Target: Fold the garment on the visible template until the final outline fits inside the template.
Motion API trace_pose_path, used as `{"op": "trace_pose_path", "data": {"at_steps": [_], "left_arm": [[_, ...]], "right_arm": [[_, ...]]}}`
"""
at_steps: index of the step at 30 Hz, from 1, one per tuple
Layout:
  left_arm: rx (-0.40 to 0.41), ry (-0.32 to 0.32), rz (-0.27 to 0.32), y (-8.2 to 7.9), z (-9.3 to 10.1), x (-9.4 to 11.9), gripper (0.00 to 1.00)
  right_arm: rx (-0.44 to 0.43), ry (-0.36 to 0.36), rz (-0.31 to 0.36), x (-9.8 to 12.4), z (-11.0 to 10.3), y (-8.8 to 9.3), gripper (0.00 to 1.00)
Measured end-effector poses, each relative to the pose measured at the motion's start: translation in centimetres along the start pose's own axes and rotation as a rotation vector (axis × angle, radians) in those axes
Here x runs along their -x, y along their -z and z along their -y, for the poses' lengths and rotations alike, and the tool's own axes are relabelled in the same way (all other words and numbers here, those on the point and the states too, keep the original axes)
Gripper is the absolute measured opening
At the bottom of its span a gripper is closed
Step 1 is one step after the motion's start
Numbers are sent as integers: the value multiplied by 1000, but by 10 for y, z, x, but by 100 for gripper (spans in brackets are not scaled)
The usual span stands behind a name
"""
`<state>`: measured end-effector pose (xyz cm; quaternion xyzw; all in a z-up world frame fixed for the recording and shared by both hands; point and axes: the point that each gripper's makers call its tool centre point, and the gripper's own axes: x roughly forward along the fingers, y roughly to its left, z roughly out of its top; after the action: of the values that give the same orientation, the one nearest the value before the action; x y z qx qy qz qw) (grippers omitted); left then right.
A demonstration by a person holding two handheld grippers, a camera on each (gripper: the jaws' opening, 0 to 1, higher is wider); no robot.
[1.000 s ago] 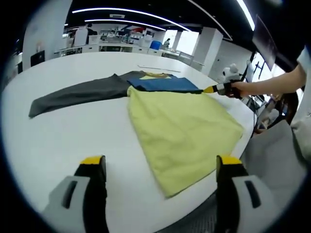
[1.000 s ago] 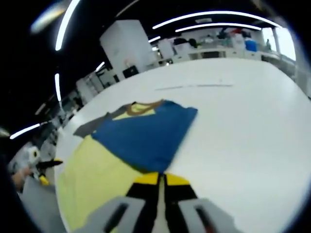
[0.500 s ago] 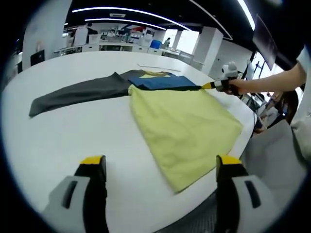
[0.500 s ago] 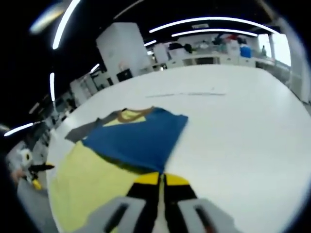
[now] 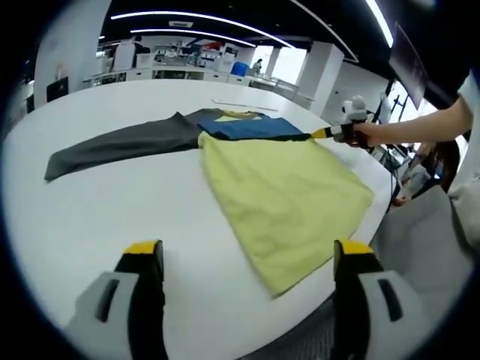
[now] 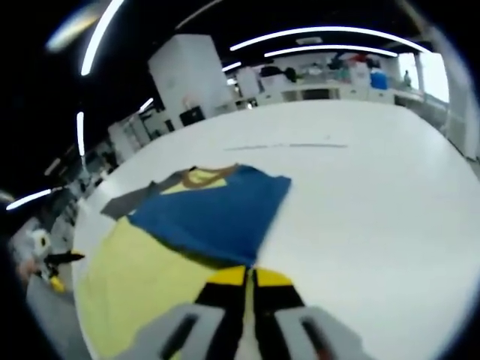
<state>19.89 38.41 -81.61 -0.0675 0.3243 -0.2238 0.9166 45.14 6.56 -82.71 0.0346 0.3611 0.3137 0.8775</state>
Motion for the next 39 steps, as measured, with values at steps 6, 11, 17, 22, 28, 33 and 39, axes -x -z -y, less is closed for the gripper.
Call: {"op": "trace_pose_path", "data": {"at_steps": [6, 11, 17, 22, 28, 33, 39], "left_arm": [[-5, 3, -2, 0, 0, 0, 91], [-3, 5, 2, 0, 0, 0, 91], [-1, 7, 10, -2, 0, 0, 91], [-2, 9, 16, -3, -1, 0, 91], [-7, 12, 20, -3, -1, 0, 91], [-2, 12, 28, -5, -1, 1, 91], [16, 17, 50, -11, -4, 1, 91]], "right_arm": [[13, -24, 3, 3, -2, 0, 14], [32, -73, 44, 15, -14, -5, 31], [74, -121, 66, 27, -29, -6, 61], [126, -139, 67, 41, -42, 3, 77], [107, -147, 93, 55, -47, 10, 95], [119, -132, 97, 63, -49, 18, 99], [143, -139, 110, 76, -55, 19, 99]]}}
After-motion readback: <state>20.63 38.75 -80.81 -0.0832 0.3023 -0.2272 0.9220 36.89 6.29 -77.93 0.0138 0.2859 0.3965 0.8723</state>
